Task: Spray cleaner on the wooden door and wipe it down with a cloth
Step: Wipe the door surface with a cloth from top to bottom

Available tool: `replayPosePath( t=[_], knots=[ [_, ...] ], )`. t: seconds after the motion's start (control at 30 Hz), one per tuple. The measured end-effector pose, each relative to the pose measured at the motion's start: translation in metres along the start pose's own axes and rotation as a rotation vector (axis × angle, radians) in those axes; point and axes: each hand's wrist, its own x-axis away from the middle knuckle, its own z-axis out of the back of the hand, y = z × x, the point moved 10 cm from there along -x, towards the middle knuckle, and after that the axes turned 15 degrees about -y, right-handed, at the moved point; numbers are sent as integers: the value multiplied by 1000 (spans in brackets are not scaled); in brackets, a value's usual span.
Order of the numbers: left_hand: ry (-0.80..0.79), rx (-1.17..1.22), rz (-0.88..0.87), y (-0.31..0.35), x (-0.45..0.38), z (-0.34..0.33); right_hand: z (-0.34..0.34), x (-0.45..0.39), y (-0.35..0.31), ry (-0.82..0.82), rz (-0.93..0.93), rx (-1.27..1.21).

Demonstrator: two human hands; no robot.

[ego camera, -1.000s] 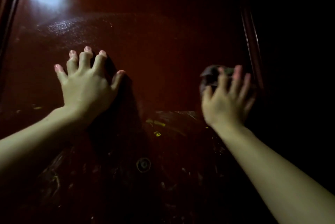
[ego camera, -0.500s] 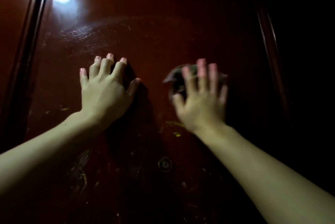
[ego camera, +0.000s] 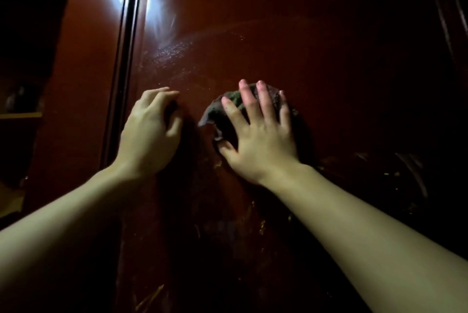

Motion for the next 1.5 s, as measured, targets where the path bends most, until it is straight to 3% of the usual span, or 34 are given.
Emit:
replayPosePath(
  t=[0.07,0.13,0.2,0.27,0.33,0.43,0.57,0.67,0.8,0.87,0.93,1.07,1.2,1.3,1.4,1.5],
  knots=[
    [-80,-88,46,-19,8,-7,1,5,25,21,-86,-36],
    [-161,-128,33,-27,13,-14,8,8,68,69,-312,-135],
    [-172,-69,-9,-28,15,-11,15,6,96,84,-513,-229],
    [-142,96,-1,-34,15,0,19,-4,92,87,-572,-264],
    [-152,271,27,-45,15,7,19,-20,53,100,-453,-222],
    [-215,465,18,-55,12,8,13,-34,-37,123,-128,-119],
    [-222,536,25,-61,13,14,-6,-27,-121,1,166,-9],
    [-231,457,20,-63,13,16,-5,-25,-104,26,178,-26],
    [-185,473,58,-79,10,19,12,-25,-6,121,-270,-271],
    [-182,387,36,-77,10,16,15,-25,0,150,-404,-303],
    [-179,344,9,-75,11,13,14,-31,-36,178,-354,-266],
    [-65,245,-36,-68,14,22,-10,-27,-141,161,45,-95],
    [-37,3,-86,-49,20,10,-18,-14,-126,149,98,-53],
    [-40,-209,-113,-39,20,-2,-14,-2,-56,169,-112,-67],
    [-32,-259,-77,-31,12,-8,-7,15,16,94,-382,-124],
    [-34,-256,1,-21,4,-17,-7,13,15,87,-475,-153]
  ],
)
